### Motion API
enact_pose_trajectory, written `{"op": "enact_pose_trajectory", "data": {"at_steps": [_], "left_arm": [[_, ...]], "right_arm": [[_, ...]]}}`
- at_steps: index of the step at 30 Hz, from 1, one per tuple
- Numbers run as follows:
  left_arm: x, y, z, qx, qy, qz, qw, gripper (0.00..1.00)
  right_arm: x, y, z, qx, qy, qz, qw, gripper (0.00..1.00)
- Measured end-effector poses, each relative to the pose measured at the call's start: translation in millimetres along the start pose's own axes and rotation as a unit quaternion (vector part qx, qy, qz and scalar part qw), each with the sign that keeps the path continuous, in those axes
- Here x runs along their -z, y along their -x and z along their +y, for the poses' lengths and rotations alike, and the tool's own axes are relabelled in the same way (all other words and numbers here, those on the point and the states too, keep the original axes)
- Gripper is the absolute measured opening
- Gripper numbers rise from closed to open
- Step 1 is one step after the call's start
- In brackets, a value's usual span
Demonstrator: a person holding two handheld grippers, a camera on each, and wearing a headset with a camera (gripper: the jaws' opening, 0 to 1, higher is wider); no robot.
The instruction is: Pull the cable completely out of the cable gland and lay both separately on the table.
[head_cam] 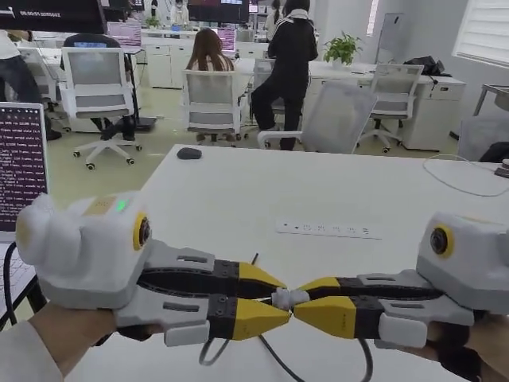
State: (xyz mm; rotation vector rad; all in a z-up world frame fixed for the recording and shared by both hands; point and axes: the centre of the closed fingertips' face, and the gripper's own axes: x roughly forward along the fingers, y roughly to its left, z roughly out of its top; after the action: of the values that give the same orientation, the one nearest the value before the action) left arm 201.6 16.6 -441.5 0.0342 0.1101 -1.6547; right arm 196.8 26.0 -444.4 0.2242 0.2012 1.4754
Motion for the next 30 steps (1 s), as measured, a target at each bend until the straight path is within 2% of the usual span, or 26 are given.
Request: {"op": "enact_pose_trajectory", "data": {"at_steps": [2,3,5,7,8,9,10,12,13,16,17,20,22,23,24,26,27,28,29,30], "left_arm": [[1.5,0.3,1.1,0.001,0.033,-0.003,0.9995,0.15],[0.9,0.3,1.7,0.005,0.059,-0.010,0.9982,0.15],[0.5,0.0,3.9,0.009,0.088,-0.021,0.9959,0.15],[1.1,-0.3,3.1,0.018,0.140,-0.026,0.9896,0.15],[1.0,-0.3,3.3,0.021,0.150,-0.032,0.9879,0.15],[1.9,-0.2,4.0,0.021,0.140,-0.036,0.9893,0.15],[2.2,-0.5,2.9,0.021,0.142,-0.038,0.9888,0.15],[2.2,-1.4,1.6,0.027,0.167,-0.044,0.9846,0.15],[2.8,-1.5,1.7,0.027,0.170,-0.046,0.9840,0.15],[5.0,-1.9,-0.4,0.034,0.200,-0.050,0.9778,0.15],[5.5,-1.4,-0.7,0.035,0.201,-0.052,0.9775,0.15],[4.9,-0.1,-2.9,0.029,0.186,-0.061,0.9802,0.15],[5.0,0.8,-2.3,0.025,0.183,-0.063,0.9808,0.15],[5.3,1.9,-1.5,0.020,0.175,-0.063,0.9823,0.15],[5.6,2.0,-1.4,0.019,0.172,-0.063,0.9829,0.15],[5.9,3.1,0.8,0.009,0.151,-0.063,0.9864,0.15],[2.4,4.8,2.0,0.001,0.122,-0.072,0.9900,0.15],[0.1,6.2,3.6,-0.006,0.106,-0.077,0.9913,0.15],[-2.6,8.5,4.7,-0.015,0.084,-0.082,0.9930,0.15],[-3.9,9.7,4.1,-0.015,0.076,-0.084,0.9935,0.16]], "right_arm": [[0.6,-0.2,0.0,0.002,0.016,-0.001,0.9999,0.09],[0.7,0.8,-0.2,0.003,0.022,-0.004,0.9997,0.09],[0.3,1.1,-0.3,0.003,0.031,-0.009,0.9995,0.09],[-0.4,1.0,-0.2,0.001,0.075,-0.009,0.9971,0.09],[-0.4,0.9,0.3,0.001,0.080,-0.007,0.9968,0.09],[-0.1,0.7,1.8,0.000,0.083,-0.005,0.9966,0.09],[0.1,0.7,2.3,-0.001,0.095,-0.003,0.9954,0.09],[0.8,1.8,3.1,-0.002,0.121,-0.002,0.9926,0.09],[0.9,2.2,3.4,-0.001,0.133,-0.002,0.9911,0.09],[2.6,1.4,5.2,-0.003,0.191,0.006,0.9816,0.09],[3.2,1.3,6.0,-0.003,0.198,0.007,0.9801,0.09],[3.1,1.0,4.3,-0.003,0.165,0.006,0.9862,0.10],[3.3,0.1,3.5,-0.001,0.169,0.005,0.9856,0.10],[4.5,-0.7,1.7,0.007,0.137,0.007,0.9905,0.11],[5.0,-1.4,1.1,0.006,0.114,0.009,0.9935,0.11],[8.8,-0.5,-3.6,0.008,0.080,0.024,0.9965,0.12],[14.3,1.4,-6.0,0.011,0.069,0.041,0.9967,0.12],[19.9,2.4,-9.1,0.016,0.063,0.054,0.9964,0.14],[18.8,2.1,-9.5,0.016,0.069,0.046,0.9964,0.17],[19.0,3.1,-9.5,0.018,0.067,0.043,0.9967,0.17]]}}
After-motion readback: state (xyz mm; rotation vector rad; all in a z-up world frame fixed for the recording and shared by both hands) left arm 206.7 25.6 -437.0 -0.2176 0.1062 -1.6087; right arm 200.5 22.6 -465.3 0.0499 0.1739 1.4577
